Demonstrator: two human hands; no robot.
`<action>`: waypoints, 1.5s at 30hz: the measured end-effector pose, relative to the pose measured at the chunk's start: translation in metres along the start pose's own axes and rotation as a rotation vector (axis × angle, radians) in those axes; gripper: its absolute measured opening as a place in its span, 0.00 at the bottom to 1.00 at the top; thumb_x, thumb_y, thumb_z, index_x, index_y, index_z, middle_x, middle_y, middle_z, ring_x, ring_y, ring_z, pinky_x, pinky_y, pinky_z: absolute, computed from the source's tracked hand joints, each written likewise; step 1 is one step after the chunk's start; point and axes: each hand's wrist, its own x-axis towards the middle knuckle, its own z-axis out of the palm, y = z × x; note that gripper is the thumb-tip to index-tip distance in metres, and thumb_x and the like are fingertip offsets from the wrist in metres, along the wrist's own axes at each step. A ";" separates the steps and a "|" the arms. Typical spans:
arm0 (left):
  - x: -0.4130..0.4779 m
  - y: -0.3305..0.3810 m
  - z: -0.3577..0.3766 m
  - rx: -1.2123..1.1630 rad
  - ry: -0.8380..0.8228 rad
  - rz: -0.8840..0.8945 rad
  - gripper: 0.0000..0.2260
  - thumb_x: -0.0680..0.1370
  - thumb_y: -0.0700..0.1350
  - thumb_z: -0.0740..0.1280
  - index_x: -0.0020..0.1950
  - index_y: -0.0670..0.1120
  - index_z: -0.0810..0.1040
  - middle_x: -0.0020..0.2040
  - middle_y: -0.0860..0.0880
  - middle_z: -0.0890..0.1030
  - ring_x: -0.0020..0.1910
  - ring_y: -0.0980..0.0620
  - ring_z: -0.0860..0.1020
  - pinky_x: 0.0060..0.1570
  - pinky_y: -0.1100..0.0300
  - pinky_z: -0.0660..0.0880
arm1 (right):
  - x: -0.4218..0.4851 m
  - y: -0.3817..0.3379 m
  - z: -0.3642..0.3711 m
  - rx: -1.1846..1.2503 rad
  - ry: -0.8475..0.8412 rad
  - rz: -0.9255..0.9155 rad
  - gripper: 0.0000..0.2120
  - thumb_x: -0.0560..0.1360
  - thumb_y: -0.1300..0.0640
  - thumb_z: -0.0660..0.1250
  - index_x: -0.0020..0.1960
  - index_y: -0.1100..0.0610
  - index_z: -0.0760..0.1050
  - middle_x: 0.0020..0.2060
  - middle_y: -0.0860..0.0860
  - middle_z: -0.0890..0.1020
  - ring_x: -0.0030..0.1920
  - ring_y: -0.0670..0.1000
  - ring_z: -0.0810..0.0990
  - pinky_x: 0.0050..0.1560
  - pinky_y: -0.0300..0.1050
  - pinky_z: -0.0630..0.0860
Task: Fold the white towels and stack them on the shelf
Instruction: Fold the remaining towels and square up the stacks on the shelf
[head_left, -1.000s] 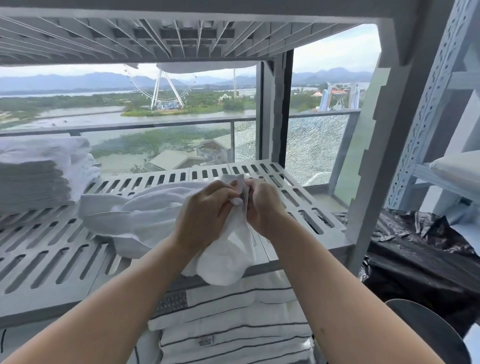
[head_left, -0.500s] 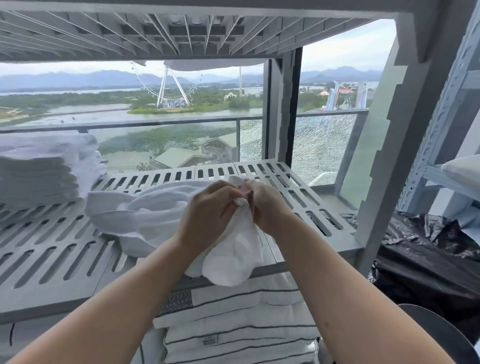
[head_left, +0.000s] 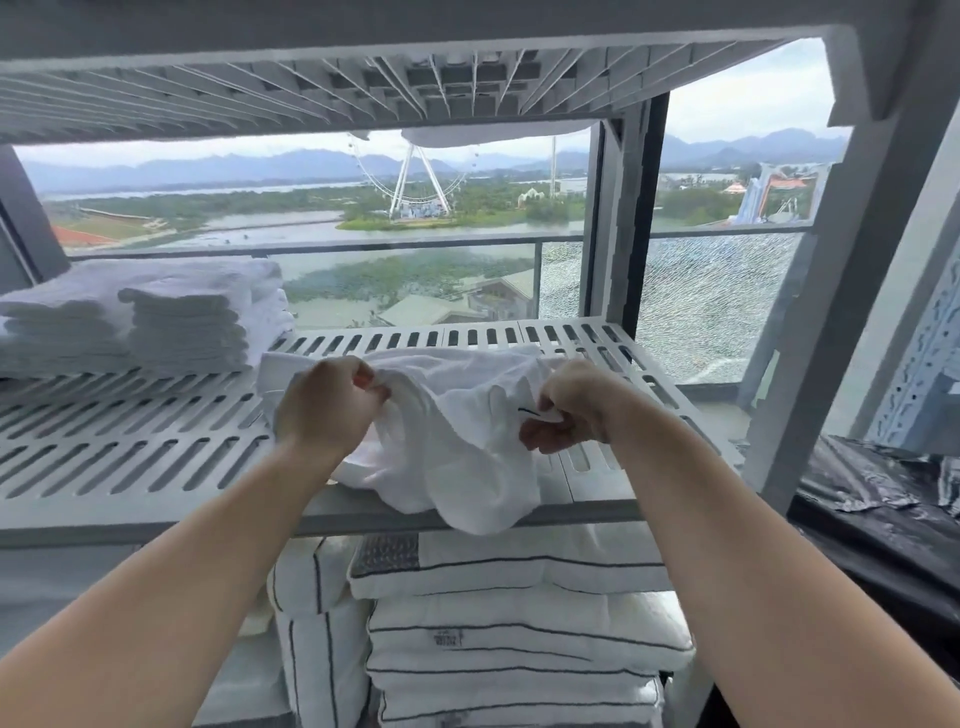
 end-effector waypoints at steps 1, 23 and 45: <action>-0.004 -0.005 -0.005 0.057 -0.058 -0.068 0.07 0.75 0.51 0.70 0.41 0.49 0.82 0.36 0.53 0.81 0.40 0.48 0.79 0.40 0.55 0.74 | -0.002 0.001 0.001 -0.065 -0.036 0.019 0.14 0.77 0.69 0.53 0.44 0.66 0.77 0.33 0.59 0.85 0.33 0.57 0.85 0.39 0.52 0.83; 0.047 -0.040 0.050 -0.123 -0.241 -0.019 0.11 0.79 0.42 0.64 0.38 0.48 0.68 0.36 0.52 0.73 0.41 0.45 0.73 0.40 0.54 0.63 | 0.122 -0.029 0.072 0.086 -0.010 -0.237 0.13 0.77 0.69 0.58 0.55 0.64 0.79 0.40 0.58 0.82 0.37 0.53 0.81 0.32 0.41 0.78; 0.299 -0.104 0.142 -0.831 0.097 -0.415 0.11 0.82 0.48 0.65 0.56 0.40 0.76 0.49 0.42 0.80 0.48 0.42 0.79 0.50 0.45 0.77 | 0.297 -0.097 0.042 0.888 0.334 -0.172 0.13 0.80 0.64 0.58 0.61 0.58 0.76 0.41 0.60 0.79 0.33 0.54 0.76 0.32 0.47 0.76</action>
